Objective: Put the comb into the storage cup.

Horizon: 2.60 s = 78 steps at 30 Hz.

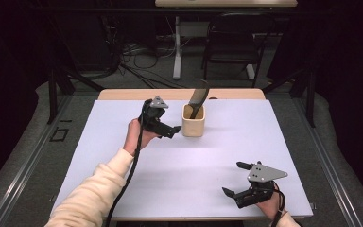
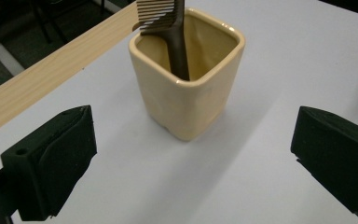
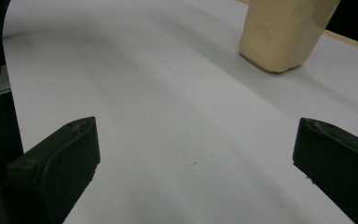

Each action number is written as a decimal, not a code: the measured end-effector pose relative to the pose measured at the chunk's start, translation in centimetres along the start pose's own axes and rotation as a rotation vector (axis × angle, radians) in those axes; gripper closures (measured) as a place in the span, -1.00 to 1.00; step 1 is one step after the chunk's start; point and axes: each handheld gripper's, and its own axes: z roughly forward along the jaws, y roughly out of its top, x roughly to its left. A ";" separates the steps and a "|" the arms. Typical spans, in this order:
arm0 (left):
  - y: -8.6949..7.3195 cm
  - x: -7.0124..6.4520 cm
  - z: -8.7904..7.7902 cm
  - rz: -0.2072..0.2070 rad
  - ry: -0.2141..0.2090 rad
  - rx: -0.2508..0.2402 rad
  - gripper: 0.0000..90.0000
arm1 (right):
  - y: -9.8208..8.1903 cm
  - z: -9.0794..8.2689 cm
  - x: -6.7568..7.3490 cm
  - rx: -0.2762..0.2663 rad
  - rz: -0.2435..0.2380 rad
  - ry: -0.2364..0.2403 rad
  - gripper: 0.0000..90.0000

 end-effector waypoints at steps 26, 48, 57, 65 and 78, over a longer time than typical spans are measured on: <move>-7.4 0.1 -4.3 -0.082 0.058 0.006 -1.00 | 0.0 0.0 0.0 -0.002 0.000 -0.004 -1.00; -12.5 -1.2 -6.7 -0.118 0.107 -0.023 -1.00 | 0.0 0.1 0.0 0.004 0.000 -0.002 -1.00; -14.0 -1.6 -7.8 -0.130 0.133 -0.047 -1.00 | 0.0 0.1 0.0 0.006 0.001 -0.002 -1.00; -15.1 -2.4 -8.7 -0.127 0.153 -0.066 -1.00 | 0.0 0.1 0.0 0.005 0.000 -0.001 -1.00; -16.9 -3.1 -9.9 -0.125 0.180 -0.072 -1.00 | 0.0 0.2 0.1 0.009 0.000 -0.002 -1.00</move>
